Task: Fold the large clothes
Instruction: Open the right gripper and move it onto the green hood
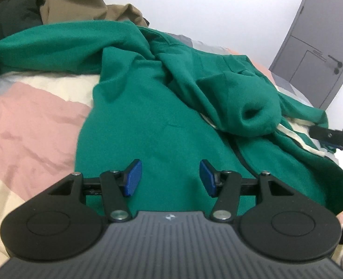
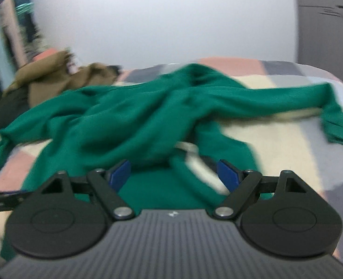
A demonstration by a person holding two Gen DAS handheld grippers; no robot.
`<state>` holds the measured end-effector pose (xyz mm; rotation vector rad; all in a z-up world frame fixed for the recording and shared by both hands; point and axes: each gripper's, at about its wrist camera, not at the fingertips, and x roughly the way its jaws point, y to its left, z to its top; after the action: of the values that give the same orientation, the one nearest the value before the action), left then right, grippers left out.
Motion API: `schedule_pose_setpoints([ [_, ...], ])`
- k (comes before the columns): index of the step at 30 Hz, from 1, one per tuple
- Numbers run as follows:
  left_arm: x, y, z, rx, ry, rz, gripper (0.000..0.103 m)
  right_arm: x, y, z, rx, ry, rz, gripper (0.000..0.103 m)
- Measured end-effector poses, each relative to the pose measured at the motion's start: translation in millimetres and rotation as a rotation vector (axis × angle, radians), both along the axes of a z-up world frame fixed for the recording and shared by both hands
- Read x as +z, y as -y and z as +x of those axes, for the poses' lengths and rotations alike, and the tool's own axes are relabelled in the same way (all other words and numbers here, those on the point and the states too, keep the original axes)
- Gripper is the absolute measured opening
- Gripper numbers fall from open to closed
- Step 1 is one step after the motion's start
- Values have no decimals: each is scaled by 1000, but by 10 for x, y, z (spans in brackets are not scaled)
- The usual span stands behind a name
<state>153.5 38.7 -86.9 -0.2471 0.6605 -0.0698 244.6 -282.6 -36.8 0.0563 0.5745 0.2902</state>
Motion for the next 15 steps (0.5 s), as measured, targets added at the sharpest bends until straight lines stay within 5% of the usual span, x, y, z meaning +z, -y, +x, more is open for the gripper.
schedule_pose_setpoints([
  [6,-33,-229,63,46,8,-40,61,-94,-747,296,125,6,-36,83],
  [10,-130,-383,110,77,3,-113,61,-302,-1281,586,115,-52,-218,83],
  [15,-201,-472,134,89,-5,-164,61,-618,-1564,953,98,-66,-314,83],
])
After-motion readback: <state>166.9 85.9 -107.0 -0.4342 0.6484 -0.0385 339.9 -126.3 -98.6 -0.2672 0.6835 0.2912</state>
